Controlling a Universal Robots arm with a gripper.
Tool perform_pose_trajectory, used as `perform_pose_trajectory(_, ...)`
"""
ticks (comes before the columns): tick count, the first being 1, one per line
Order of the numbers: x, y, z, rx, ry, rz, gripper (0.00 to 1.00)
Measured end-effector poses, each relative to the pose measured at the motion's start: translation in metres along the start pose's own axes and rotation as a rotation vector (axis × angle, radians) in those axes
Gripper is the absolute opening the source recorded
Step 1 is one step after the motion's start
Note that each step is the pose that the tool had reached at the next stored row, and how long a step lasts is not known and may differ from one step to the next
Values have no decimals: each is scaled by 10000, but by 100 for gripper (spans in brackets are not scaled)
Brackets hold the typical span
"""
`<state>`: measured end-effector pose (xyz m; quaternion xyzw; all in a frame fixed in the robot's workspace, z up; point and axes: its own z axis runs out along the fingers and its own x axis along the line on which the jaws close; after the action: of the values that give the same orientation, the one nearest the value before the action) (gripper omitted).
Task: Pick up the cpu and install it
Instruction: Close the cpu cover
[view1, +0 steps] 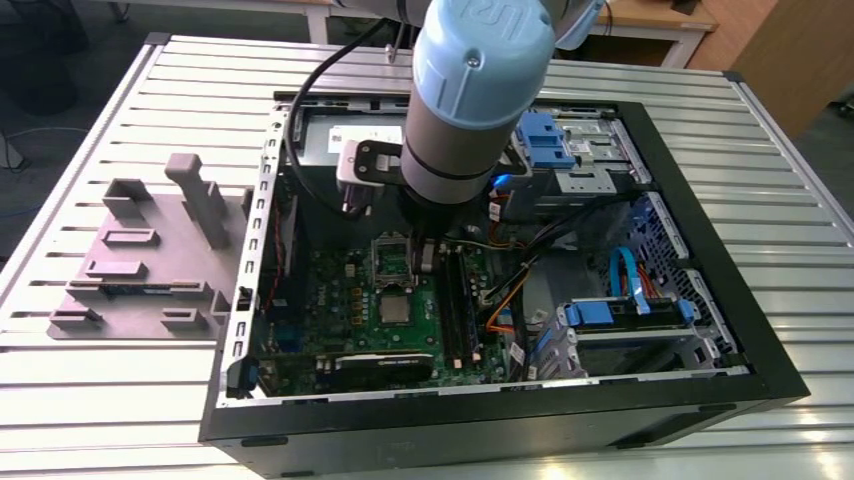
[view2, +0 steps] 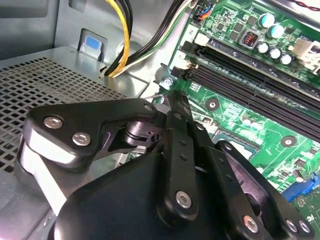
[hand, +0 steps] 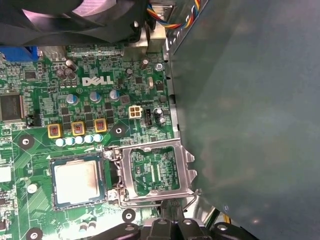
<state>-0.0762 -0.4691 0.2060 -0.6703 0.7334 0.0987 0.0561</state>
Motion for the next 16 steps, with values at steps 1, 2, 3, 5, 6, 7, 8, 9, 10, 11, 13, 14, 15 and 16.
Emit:
perform_pose_trajectory(1,-1,0,5,-1,-10,0,11)
perform_pose_trajectory(2,-3,-1,8,-3,-15,1,11)
perform_pose_trajectory(3,-5,-2,12,-3,-22,1,11)
perform_pose_trajectory(5,-10,-4,24,-3,-34,-1,11)
perform_pose_trajectory(6,-12,-4,29,-3,-36,-2,11)
perform_pose_trajectory(7,-12,-4,30,-3,-36,-2,11)
perform_pose_trajectory(8,-12,-4,30,-3,-36,-2,11)
perform_pose_trajectory(9,-12,-3,29,-4,-34,-1,11)
perform_pose_trajectory(10,-12,-3,30,-4,-34,-1,11)
perform_pose_trajectory(11,-13,-6,31,-6,-36,0,11)
perform_pose_trajectory(13,-13,-10,33,-4,-34,2,11)
perform_pose_trajectory(14,-12,-12,38,-3,-37,1,11)
perform_pose_trajectory(15,-11,-13,44,-2,-40,-1,11)
perform_pose_trajectory(16,-9,-13,48,-2,-42,-2,11)
